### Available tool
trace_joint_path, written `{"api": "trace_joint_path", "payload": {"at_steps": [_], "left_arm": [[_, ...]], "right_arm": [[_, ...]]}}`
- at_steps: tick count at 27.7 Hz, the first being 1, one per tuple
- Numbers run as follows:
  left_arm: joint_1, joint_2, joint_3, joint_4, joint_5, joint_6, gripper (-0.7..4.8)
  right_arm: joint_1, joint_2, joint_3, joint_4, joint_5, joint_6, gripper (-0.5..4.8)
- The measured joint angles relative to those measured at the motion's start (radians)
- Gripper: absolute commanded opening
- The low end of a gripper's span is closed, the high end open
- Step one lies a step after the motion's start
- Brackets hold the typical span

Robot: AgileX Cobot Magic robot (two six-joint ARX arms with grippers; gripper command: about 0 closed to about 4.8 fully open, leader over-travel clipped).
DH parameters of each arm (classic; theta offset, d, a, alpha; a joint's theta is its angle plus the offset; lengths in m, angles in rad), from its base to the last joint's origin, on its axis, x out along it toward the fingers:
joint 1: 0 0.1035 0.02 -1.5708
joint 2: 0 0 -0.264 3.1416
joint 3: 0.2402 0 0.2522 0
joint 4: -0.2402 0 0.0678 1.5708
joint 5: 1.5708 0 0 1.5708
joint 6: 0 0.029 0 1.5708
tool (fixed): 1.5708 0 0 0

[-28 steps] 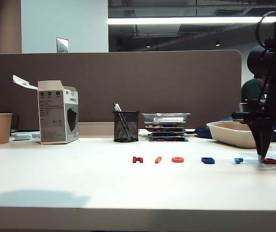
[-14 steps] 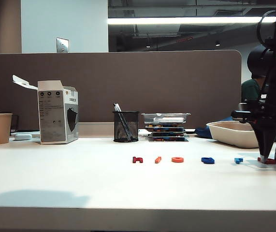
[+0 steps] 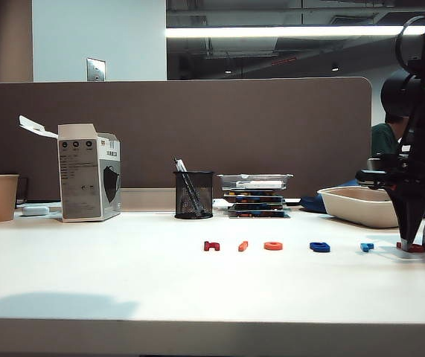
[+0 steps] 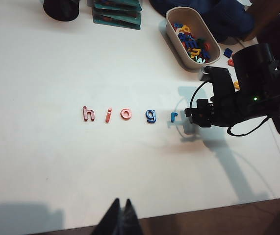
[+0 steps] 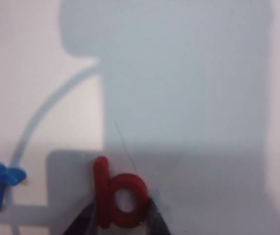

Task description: Select the appropriate letters from the row of letter magnets placed on the table to arrange into the word "big".

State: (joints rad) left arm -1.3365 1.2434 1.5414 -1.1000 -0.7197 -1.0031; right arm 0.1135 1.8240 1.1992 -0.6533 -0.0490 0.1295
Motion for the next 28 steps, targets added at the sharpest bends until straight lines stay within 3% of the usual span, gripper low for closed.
{"api": "trace_joint_path", "payload": {"at_steps": [17, 28], "left_arm": [[0.000, 0.000, 0.000, 0.000, 0.000, 0.000, -0.05], [0.000, 0.000, 0.000, 0.000, 0.000, 0.000, -0.05]], "right_arm": [[0.000, -0.009, -0.001, -0.029, -0.029, 0.000, 1.04], [0.003, -0.055, -0.013, -0.184, -0.114, 0.008, 1.04]]}}
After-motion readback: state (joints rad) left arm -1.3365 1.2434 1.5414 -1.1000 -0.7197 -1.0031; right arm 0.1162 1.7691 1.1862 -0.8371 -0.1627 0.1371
